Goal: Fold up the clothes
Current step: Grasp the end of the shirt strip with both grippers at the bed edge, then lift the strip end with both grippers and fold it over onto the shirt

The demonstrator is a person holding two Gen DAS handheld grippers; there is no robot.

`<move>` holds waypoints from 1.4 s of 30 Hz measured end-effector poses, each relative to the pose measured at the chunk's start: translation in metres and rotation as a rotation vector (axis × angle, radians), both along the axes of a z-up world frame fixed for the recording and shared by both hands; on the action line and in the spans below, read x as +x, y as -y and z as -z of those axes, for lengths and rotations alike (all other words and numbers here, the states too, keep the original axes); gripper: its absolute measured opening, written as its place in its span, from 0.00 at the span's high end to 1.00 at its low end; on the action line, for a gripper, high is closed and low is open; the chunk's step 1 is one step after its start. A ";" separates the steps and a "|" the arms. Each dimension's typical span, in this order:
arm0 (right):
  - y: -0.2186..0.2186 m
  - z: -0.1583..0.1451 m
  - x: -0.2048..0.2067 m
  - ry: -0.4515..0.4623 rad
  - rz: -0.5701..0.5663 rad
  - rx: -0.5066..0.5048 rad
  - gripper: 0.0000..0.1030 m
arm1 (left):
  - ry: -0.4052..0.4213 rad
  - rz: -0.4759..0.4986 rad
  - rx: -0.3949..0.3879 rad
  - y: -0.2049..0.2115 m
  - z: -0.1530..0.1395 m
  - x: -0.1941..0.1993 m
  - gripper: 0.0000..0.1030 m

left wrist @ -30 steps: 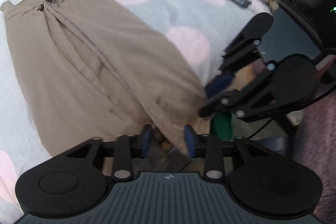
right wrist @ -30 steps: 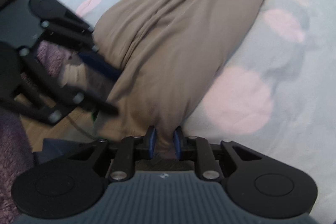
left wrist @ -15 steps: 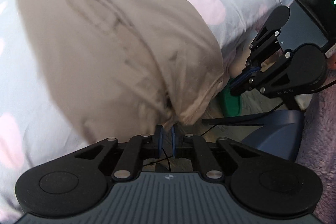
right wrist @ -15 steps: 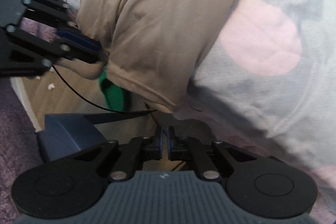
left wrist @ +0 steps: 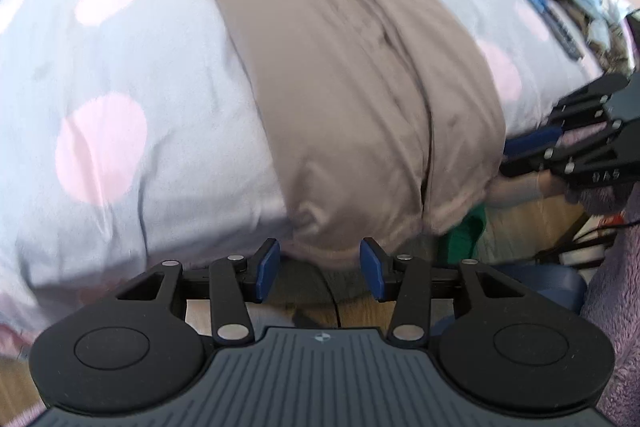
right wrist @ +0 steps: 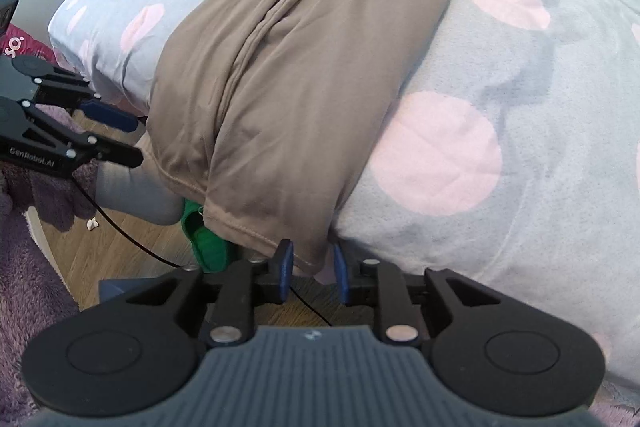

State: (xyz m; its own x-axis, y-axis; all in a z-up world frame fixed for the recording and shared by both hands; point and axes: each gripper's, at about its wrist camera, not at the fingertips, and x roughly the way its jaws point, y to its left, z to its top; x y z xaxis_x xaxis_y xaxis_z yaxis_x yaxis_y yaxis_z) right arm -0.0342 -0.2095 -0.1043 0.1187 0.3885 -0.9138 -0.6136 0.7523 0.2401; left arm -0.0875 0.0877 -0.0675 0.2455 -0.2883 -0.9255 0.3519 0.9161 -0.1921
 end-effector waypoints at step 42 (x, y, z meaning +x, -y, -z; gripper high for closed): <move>0.030 -0.095 0.040 0.022 0.098 0.377 0.93 | 0.003 0.166 -0.382 -0.029 -0.065 0.081 0.93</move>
State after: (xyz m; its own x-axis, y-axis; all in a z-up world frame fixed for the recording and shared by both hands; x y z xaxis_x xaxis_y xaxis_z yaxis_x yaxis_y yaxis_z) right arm 0.0060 -0.2400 -0.0097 0.1898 0.6827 -0.7056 -0.5510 0.6689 0.4990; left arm -0.0069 0.1166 -0.0028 0.1694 -0.6469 -0.7435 0.4895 0.7100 -0.5062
